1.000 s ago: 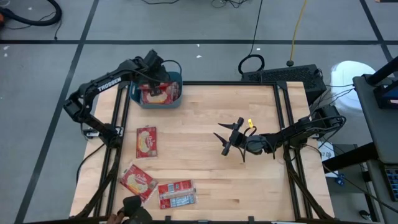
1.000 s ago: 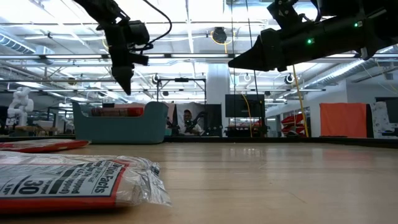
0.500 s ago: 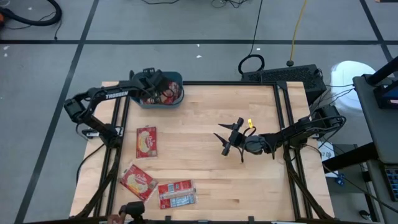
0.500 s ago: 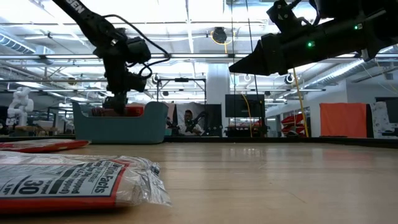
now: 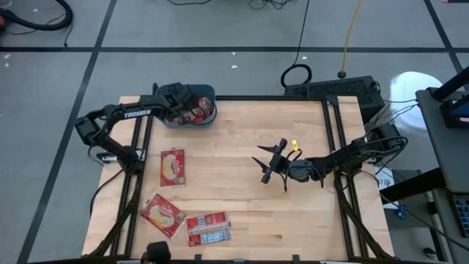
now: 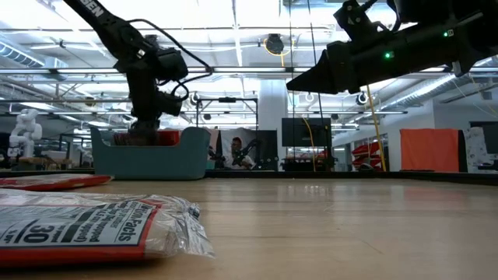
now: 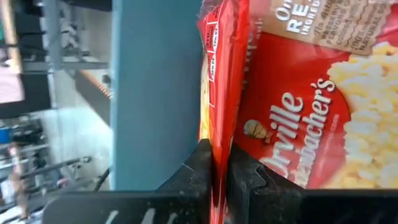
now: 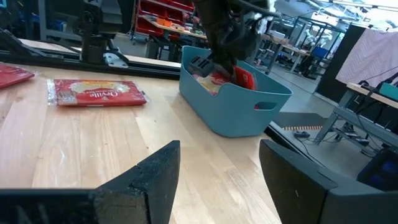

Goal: Sort popcorn bags into baskets
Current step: Put the red popcorn bag into the blue bin

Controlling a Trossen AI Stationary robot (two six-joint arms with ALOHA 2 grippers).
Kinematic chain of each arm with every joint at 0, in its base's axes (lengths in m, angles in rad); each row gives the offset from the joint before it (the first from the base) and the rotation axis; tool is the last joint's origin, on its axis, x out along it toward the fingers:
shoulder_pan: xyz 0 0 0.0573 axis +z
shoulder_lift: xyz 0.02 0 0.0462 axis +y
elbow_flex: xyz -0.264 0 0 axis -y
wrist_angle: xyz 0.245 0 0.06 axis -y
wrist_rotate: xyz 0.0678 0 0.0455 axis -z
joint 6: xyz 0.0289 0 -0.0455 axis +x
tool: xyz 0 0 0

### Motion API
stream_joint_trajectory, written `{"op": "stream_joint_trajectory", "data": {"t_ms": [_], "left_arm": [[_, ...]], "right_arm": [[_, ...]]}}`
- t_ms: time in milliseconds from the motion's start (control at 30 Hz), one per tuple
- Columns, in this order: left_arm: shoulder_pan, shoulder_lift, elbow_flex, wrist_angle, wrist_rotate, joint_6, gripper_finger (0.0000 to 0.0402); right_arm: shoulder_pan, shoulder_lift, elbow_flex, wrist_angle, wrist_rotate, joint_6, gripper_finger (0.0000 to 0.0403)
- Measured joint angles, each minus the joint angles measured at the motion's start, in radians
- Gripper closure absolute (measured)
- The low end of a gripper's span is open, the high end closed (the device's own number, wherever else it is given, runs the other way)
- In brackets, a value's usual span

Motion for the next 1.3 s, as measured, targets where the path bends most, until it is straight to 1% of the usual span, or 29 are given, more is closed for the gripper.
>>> {"op": "stream_joint_trajectory", "data": {"t_ms": [100, 167, 333, 467, 633, 700, 767, 833, 967, 1100, 1167, 1233, 1300], "left_arm": [[-0.045, -0.016, 0.002, -0.006, -0.083, -0.003, 0.0365], [-0.079, -0.032, 0.002, -0.026, -0.112, -0.019, 0.0362], [-0.168, -0.055, 0.002, -0.072, -0.119, -0.131, 0.0383], [-0.234, -0.055, 0.002, -0.114, -0.145, -0.192, 0.0385], [-0.316, -0.054, 0.002, -0.161, -0.209, -0.261, 0.0357], [-0.338, -0.054, 0.002, -0.19, -0.202, -0.285, 0.0348], [-0.349, -0.054, 0.002, -0.211, -0.171, -0.294, 0.0344], [-0.349, -0.054, -0.008, -0.198, -0.147, -0.289, 0.0343], [-0.326, -0.054, -0.041, -0.183, -0.12, -0.253, 0.034], [-0.294, -0.054, -0.07, -0.184, -0.024, -0.219, 0.0339], [-0.28, -0.054, -0.087, -0.159, -0.002, -0.194, 0.0336], [-0.265, -0.054, -0.104, -0.118, -0.002, -0.163, 0.0323], [-0.244, -0.054, -0.11, -0.091, -0.002, -0.147, 0.0301]], "right_arm": [[-0.003, 0.0, 0.0, 0.0, 0.0, -0.002, 0.0189], [-0.007, 0.0, 0.0, 0.0, 0.0, 0.005, 0.0189], [-0.01, 0.0, 0.0, 0.0, 0.0, 0.017, 0.0189], [-0.01, 0.0, 0.0, 0.0, 0.0, 0.017, 0.0189], [-0.01, 0.0, 0.0, 0.0, 0.0, 0.018, 0.0189], [-0.01, 0.0, 0.0, 0.0, 0.0, 0.018, 0.0189], [-0.01, 0.0, 0.0, 0.0, 0.0, 0.018, 0.0189], [-0.01, 0.0, 0.0, -0.001, 0.0, 0.024, 0.0189], [-0.01, 0.0, 0.0, -0.001, 0.0, 0.033, 0.0189], [-0.01, 0.0, 0.0, -0.001, 0.0, 0.033, 0.0189], [-0.01, 0.0, 0.0, -0.001, 0.0, 0.033, 0.0189], [-0.01, 0.0, 0.0, -0.001, 0.0, 0.032, 0.0189], [-0.01, 0.0, 0.0, -0.001, 0.0, 0.033, 0.0189]]}}
